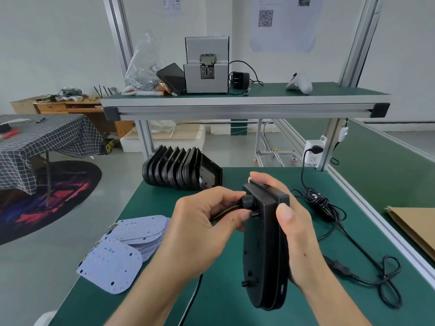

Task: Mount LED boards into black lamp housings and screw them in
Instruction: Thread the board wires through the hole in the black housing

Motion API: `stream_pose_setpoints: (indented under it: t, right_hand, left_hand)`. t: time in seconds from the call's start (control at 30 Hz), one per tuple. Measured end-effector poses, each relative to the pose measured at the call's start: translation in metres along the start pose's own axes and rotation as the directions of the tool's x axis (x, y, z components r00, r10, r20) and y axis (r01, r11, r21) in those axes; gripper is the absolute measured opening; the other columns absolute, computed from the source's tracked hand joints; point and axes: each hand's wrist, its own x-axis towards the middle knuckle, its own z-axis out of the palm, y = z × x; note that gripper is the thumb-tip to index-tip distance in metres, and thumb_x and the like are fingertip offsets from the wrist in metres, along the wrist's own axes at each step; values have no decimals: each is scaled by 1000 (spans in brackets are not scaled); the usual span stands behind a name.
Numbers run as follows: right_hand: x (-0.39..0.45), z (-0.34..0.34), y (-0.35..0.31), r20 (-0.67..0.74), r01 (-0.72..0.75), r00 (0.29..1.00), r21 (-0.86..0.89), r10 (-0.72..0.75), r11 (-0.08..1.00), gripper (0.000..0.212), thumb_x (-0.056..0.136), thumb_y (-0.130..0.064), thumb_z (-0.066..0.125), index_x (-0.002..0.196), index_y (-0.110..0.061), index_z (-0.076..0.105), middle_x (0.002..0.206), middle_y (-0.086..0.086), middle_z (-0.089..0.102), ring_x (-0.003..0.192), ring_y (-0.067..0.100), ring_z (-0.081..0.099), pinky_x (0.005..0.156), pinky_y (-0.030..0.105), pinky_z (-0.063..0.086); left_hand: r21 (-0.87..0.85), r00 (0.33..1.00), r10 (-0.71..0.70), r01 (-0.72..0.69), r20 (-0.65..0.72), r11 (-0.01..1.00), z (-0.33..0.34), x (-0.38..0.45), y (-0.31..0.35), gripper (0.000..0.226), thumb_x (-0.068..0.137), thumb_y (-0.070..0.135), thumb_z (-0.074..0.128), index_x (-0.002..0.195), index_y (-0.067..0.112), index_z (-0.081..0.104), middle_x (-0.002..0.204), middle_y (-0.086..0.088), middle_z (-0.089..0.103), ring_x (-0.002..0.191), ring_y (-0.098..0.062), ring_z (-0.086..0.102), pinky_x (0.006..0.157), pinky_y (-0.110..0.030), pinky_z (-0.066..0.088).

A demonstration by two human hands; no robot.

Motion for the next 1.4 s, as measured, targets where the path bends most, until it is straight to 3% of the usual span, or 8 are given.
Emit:
stream_pose_setpoints:
  t: [0.1, 0.27, 0.6, 0.8, 1.0, 1.13, 1.3, 1.4]
  right_hand:
    - [-2, 4, 1, -26, 21, 999, -7, -21, 1000, 69, 84, -77, 62, 137, -33, 63, 119, 11, 72, 106, 34, 67, 95, 57, 53]
    - [-4, 6, 3, -31, 16, 999, -10, -16, 1000, 75, 81, -84, 59, 139, -36, 61, 119, 8, 73, 102, 23, 68, 89, 50, 54]
    - [-8, 10, 4, -59, 27, 998, 10, -26, 1000, 74, 78, -83, 64, 136, -37, 64, 123, 7, 72, 110, 31, 67, 97, 58, 54]
    - [-5, -2, 6, -26, 42, 999, -68, -44, 997, 57, 87, -52, 59, 140, -33, 63, 129, 13, 67, 116, 40, 65, 99, 71, 48]
    - [-8, 1, 10, -56, 55, 997, -35, -57, 998, 80, 83, -80, 63, 143, -28, 60, 130, 14, 67, 120, 43, 62, 100, 71, 48]
    - [-12, 2, 14, -72, 67, 995, -34, -69, 997, 76, 84, -80, 62, 144, -33, 59, 131, 11, 66, 119, 39, 63, 95, 69, 53]
    - [-11, 2, 18, -105, 91, 990, -85, -99, 992, 74, 86, -82, 56, 144, -37, 58, 139, 10, 62, 127, 41, 58, 100, 70, 48]
    - [-11, 4, 21, -91, 104, 990, -65, -110, 992, 64, 90, -74, 58, 141, -36, 60, 129, 6, 68, 120, 34, 63, 99, 65, 52]
  left_hand:
    - [-35, 1000, 5, -6, -13, 999, 3, -1, 0, 18, 87, 31, 75, 103, 38, 76, 90, 4, 79, 71, -13, 72, 73, -21, 56]
    - [37, 1000, -3, 3, -1, 999, 4, 0, -3, 17, 88, 29, 73, 103, 38, 74, 85, 6, 77, 70, -14, 72, 66, -21, 53]
    - [-46, 999, -47, 46, -20, 998, 5, -4, -5, 18, 90, 20, 76, 101, 34, 76, 83, 3, 77, 65, -16, 70, 64, -21, 55]
    - [-62, 995, -101, 101, -4, 993, 0, -4, -3, 24, 90, 17, 74, 108, 32, 79, 87, 4, 79, 68, -12, 71, 63, -19, 52]
    - [-165, 993, -113, 105, -42, 981, 8, -3, 2, 20, 88, 11, 74, 103, 22, 81, 80, -3, 78, 65, -14, 71, 62, -20, 54]
    - [-189, 993, -119, 117, -2, 975, 11, -5, -1, 22, 89, 7, 72, 104, 21, 80, 82, -2, 78, 66, -12, 69, 66, -19, 55]
    - [-163, 993, -115, 114, 5, 980, 12, -3, -6, 20, 92, 10, 71, 104, 24, 79, 84, 1, 78, 66, -11, 66, 66, -21, 55]
    - [-117, 991, -135, 137, 20, 984, 12, -2, -11, 18, 93, 16, 72, 103, 29, 79, 85, 2, 78, 65, -11, 66, 66, -21, 54]
